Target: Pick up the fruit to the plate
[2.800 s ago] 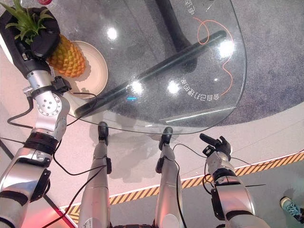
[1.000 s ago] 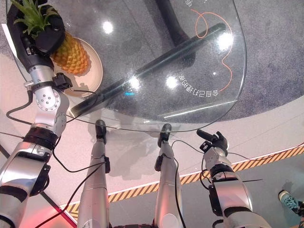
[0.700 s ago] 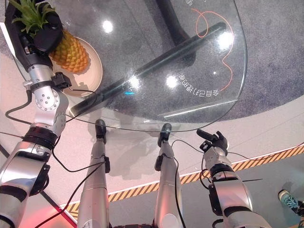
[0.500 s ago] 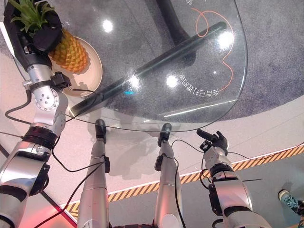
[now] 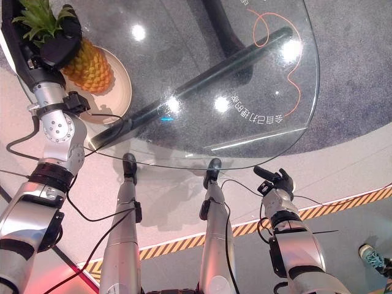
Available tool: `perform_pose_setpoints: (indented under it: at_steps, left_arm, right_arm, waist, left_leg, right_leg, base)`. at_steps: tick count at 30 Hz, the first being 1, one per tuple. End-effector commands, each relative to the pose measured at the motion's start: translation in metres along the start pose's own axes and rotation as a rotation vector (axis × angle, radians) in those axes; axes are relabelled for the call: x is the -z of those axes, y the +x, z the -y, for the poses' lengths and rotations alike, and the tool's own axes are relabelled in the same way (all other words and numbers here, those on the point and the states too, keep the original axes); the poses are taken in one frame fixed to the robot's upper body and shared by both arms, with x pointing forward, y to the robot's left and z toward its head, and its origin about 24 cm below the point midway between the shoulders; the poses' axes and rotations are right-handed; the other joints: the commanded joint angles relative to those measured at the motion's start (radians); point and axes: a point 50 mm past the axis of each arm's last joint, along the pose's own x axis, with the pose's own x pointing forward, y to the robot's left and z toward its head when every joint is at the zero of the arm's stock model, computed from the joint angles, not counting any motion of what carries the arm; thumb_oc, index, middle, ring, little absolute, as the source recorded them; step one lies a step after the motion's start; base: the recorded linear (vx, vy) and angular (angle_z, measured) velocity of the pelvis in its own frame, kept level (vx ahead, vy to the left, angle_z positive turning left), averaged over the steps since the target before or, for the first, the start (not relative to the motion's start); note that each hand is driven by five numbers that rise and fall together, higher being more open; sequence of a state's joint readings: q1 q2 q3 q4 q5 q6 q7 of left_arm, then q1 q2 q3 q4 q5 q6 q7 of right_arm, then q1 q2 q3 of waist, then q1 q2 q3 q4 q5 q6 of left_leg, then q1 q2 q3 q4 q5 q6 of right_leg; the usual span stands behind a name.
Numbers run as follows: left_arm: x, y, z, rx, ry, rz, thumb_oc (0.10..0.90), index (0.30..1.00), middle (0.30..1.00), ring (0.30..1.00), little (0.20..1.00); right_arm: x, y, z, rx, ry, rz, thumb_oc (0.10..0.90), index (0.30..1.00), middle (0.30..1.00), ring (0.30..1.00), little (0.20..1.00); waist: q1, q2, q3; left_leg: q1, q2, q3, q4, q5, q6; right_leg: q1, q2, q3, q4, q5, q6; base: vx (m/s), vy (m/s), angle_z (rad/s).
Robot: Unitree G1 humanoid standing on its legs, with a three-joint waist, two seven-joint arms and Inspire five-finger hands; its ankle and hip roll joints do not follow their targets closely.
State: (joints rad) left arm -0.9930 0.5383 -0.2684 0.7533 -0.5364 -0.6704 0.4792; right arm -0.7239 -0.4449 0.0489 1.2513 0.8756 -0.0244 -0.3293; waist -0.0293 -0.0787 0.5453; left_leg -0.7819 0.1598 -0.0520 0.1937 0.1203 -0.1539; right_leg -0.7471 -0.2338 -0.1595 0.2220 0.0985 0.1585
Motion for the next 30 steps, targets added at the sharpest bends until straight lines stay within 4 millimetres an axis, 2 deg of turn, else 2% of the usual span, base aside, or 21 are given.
perform_pose_setpoints:
  at_steps: [1, 10, 19, 30]
  left_arm:
    - [-0.059, 0.032, 0.012, 0.035, -0.128, 0.297, 0.655, 0.775, 0.775, 0.775, 0.755]
    - [-0.055, 0.025, 0.015, 0.057, -0.143, 0.283, 0.663, 0.782, 0.782, 0.782, 0.763]
    - [-0.047, 0.015, 0.014, 0.084, -0.162, 0.261, 0.715, 0.827, 0.827, 0.827, 0.815]
    - [-0.041, 0.004, 0.015, 0.105, -0.190, 0.245, 0.734, 0.844, 0.844, 0.844, 0.834]
  right_arm:
    - [-0.011, 0.005, 0.027, 0.108, 0.000, 0.047, 0.800, 0.900, 0.900, 0.900, 0.900]
    - [-0.012, 0.004, 0.026, 0.111, 0.003, 0.046, 0.800, 0.900, 0.900, 0.900, 0.900]
    - [-0.012, 0.004, 0.027, 0.118, 0.008, 0.051, 0.800, 0.900, 0.900, 0.900, 0.900]
    - [-0.014, 0.004, 0.027, 0.121, 0.019, 0.061, 0.800, 0.900, 0.900, 0.900, 0.900]
  waist:
    - [0.034, -0.010, -0.025]
    - [0.041, -0.010, -0.025]
    - [0.050, -0.005, -0.025]
    - [0.062, -0.003, -0.025]
  left_leg:
    - [-0.015, -0.025, 0.028, 0.085, -0.102, 0.089]
    - [-0.015, -0.026, 0.023, 0.090, -0.111, 0.089]
    - [-0.018, -0.031, 0.018, 0.094, -0.116, 0.092]
    - [-0.034, -0.039, 0.010, 0.100, -0.108, 0.095]
  right_leg:
    - [-0.007, 0.010, -0.019, -0.001, 0.001, -0.027]
    - [-0.006, 0.010, -0.023, 0.003, -0.005, -0.024]
    - [-0.006, 0.008, -0.028, 0.005, -0.008, -0.025]
    - [-0.017, 0.001, -0.038, 0.009, -0.001, -0.025]
  base:
    - [0.00, 0.000, 0.00]
    - [0.00, 0.000, 0.00]
    - [0.00, 0.000, 0.00]
    - [0.00, 0.000, 0.00]
